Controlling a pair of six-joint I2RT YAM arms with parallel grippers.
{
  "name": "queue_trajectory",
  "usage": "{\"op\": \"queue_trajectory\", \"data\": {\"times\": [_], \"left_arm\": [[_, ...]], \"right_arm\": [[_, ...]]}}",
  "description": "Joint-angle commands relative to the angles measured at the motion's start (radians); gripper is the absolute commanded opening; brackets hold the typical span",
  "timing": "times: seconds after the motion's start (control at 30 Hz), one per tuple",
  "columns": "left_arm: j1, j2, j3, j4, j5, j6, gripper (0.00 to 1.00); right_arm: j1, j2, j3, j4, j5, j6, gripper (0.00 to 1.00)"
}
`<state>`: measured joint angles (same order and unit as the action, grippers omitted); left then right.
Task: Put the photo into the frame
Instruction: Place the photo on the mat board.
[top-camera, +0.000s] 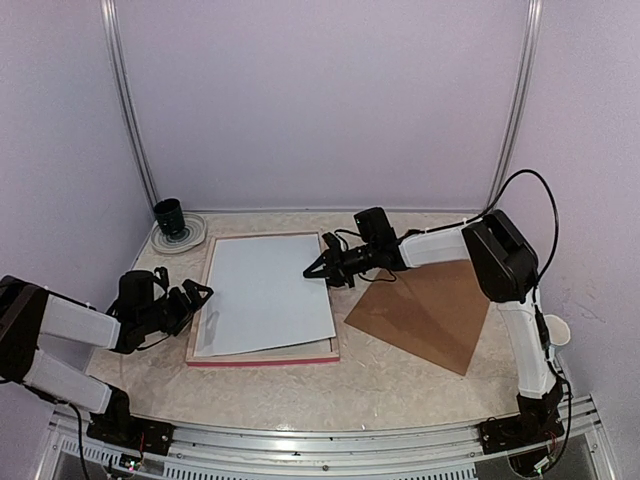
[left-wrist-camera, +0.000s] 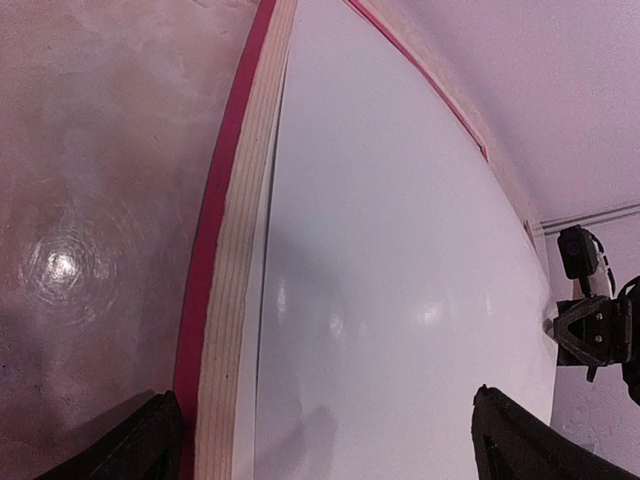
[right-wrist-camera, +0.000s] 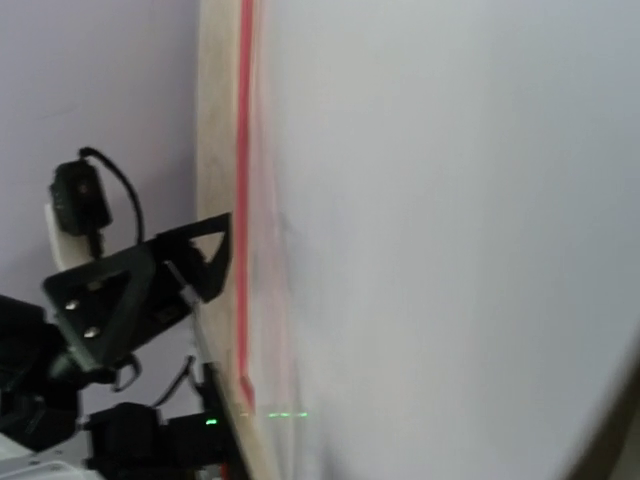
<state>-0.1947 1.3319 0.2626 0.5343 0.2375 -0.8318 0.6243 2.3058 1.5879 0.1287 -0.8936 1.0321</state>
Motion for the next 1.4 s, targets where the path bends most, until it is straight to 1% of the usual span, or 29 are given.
{"op": "queue_trajectory", "data": {"times": [0.0,0.2,0.33,0.43,0.5,0.6,0.73,0.83,1.03,1.1,1.37], "left_arm": [[0.009,0.020,-0.015,0.050,0.025,-0.009,0.99],[0.009,0.024,-0.020,0.058,0.028,-0.012,0.99],[0.009,0.025,-0.023,0.061,0.029,-0.013,0.99],[0.009,0.026,-0.024,0.065,0.030,-0.015,0.99],[0.009,0.026,-0.028,0.069,0.032,-0.020,0.99],[0.008,0.024,-0.035,0.077,0.038,-0.027,0.99],[0.008,0.025,-0.039,0.083,0.041,-0.031,0.99],[0.005,0.028,-0.042,0.089,0.042,-0.036,0.99],[-0.003,0.034,-0.043,0.094,0.042,-0.037,0.99],[-0.005,0.038,-0.043,0.097,0.043,-0.040,0.99],[-0.006,0.045,-0.042,0.102,0.045,-0.043,0.99]], "right_arm": [[0.015,0.040,0.091,-0.144,0.054,-0.086,0.25],[0.024,0.034,0.103,-0.213,0.120,-0.128,0.30],[0.024,0.023,0.100,-0.243,0.154,-0.148,0.29],[0.022,0.001,0.059,-0.204,0.165,-0.132,0.22],[0.023,-0.009,0.032,-0.171,0.166,-0.111,0.21],[0.034,-0.022,-0.001,-0.140,0.187,-0.088,0.21],[0.059,-0.019,0.000,-0.146,0.226,-0.083,0.24],[0.071,-0.015,0.002,-0.142,0.248,-0.081,0.24],[0.071,-0.005,0.013,-0.134,0.246,-0.073,0.24],[0.073,-0.002,0.033,-0.162,0.261,-0.087,0.25],[0.072,-0.011,0.104,-0.314,0.344,-0.178,0.37]]}}
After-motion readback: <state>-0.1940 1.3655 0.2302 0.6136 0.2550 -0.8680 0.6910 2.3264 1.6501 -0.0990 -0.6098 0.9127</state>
